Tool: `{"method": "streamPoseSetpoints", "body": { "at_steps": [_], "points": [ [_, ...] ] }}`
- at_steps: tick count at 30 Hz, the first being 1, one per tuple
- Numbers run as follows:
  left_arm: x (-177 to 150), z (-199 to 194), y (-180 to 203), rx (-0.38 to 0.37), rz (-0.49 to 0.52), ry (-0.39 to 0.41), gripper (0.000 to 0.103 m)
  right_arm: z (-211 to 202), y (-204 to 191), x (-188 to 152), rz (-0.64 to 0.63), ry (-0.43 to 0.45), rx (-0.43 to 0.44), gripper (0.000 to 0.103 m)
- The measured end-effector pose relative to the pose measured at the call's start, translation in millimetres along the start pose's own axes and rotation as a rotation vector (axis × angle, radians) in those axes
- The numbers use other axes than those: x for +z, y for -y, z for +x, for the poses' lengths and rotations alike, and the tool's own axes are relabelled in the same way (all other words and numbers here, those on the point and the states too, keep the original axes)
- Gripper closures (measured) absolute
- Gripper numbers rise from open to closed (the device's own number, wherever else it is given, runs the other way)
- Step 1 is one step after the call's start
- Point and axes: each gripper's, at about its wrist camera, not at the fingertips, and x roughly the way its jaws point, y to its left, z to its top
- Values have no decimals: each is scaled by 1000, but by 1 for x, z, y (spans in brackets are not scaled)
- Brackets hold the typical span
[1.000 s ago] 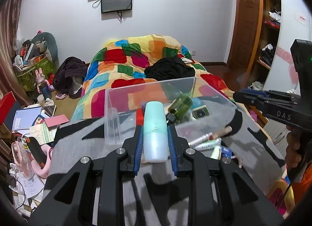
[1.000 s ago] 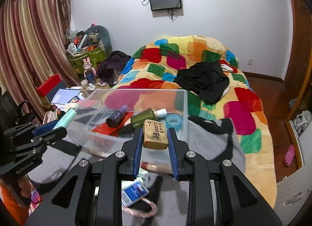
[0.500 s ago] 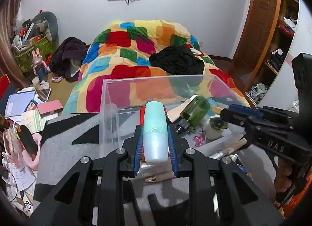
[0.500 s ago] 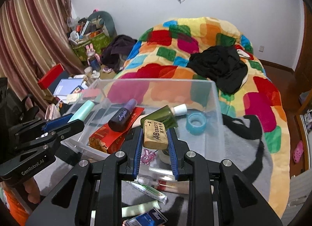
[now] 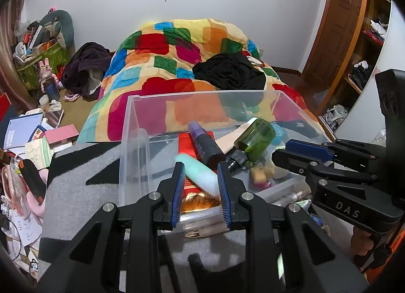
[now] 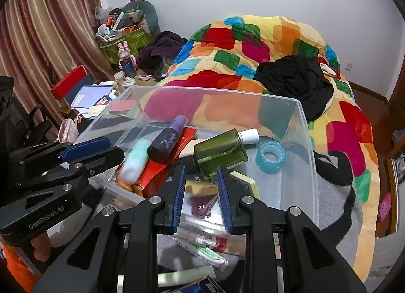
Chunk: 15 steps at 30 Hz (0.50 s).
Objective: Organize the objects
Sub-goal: 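Place mint-green tube in clear box with left gripper while right gripper drops eraser in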
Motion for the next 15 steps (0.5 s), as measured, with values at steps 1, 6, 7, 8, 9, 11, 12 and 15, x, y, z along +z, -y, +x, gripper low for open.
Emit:
{"method": "streamPoseSetpoints", "body": {
  "at_steps": [1, 6, 7, 8, 9, 11, 12, 15],
  "points": [
    [0, -1, 1, -1, 1, 1, 78, -2, -1, 0, -6, 3, -1, 79],
    [-1, -14, 8, 12, 27, 25, 68, -19, -2, -3, -19, 32, 1, 74],
    [-2, -18, 10, 15, 33, 33, 62, -22, -2, -4, -20, 38, -1, 73],
    [-3, -23, 12, 17, 40, 44, 56, -26, -1, -5, -21, 45, -4, 72],
    [-4, -27, 14, 19, 47, 53, 53, -31, 0, -7, -23, 54, -10, 71],
    [-6, -35, 18, 21, 57, 66, 39, -39, 2, -9, -24, 68, -22, 70],
    [-7, -40, 20, 26, 63, 77, 37, -44, 3, -11, -23, 75, -28, 69],
    [-12, -49, 26, 29, 77, 86, 29, -60, 13, -18, -8, 99, -46, 65]
  ]
}}
